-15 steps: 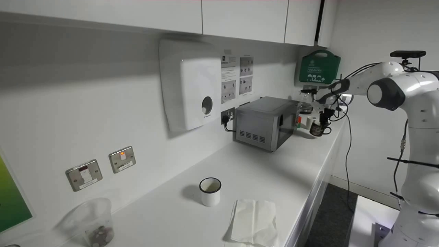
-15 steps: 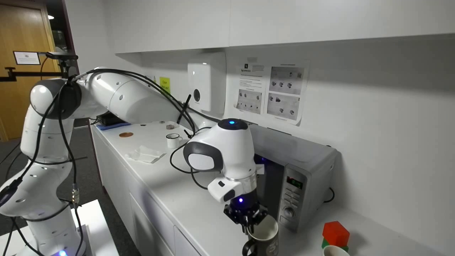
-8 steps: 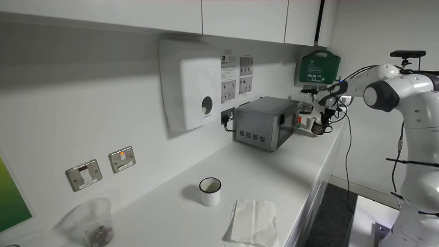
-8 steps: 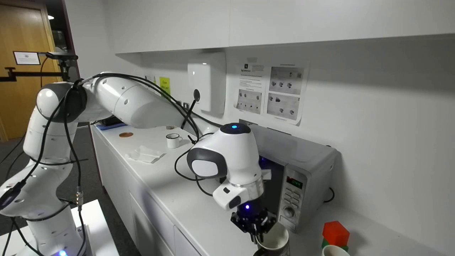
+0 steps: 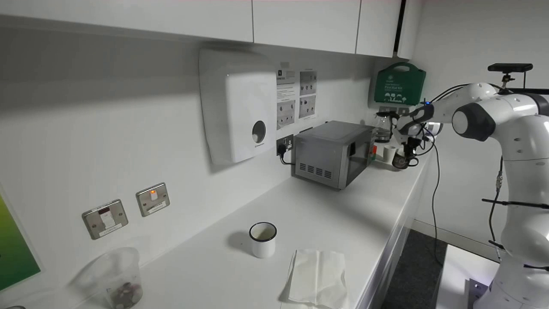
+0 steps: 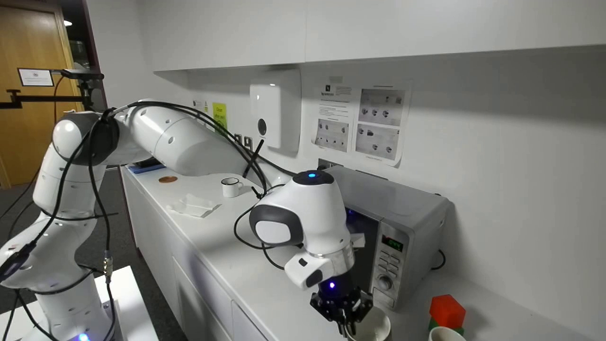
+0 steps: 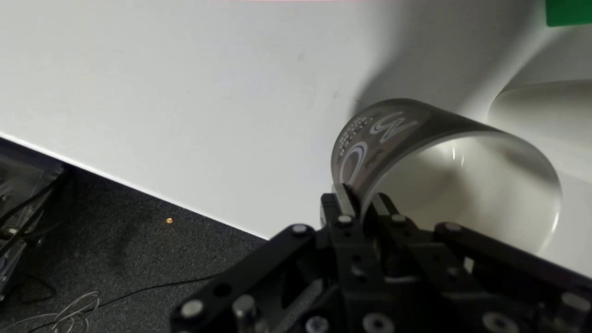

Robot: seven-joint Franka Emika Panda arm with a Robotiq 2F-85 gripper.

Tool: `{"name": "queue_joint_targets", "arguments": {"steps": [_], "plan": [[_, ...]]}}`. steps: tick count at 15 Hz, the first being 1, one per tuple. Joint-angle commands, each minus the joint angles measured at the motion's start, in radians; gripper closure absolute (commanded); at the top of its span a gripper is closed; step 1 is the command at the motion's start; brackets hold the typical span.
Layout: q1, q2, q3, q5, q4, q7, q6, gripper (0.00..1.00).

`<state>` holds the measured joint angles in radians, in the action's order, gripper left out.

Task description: Pick up the cup and put it on the right side of the counter

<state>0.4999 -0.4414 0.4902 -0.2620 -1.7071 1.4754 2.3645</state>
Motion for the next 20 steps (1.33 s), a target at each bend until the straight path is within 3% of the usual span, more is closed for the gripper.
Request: {"name": "queue_joint_targets", "arguments": {"steps": [1, 14, 20], "plan": [[0.004, -0.019, 0.02, 0.041, 0.041, 0.036, -0.003, 0.98], [0.001, -0.034, 0.035, 0.102, 0.059, 0.058, -0.072, 0.98], [0.02, -0.035, 0.014, 0.074, 0.125, 0.075, -0.289, 0.98]]}}
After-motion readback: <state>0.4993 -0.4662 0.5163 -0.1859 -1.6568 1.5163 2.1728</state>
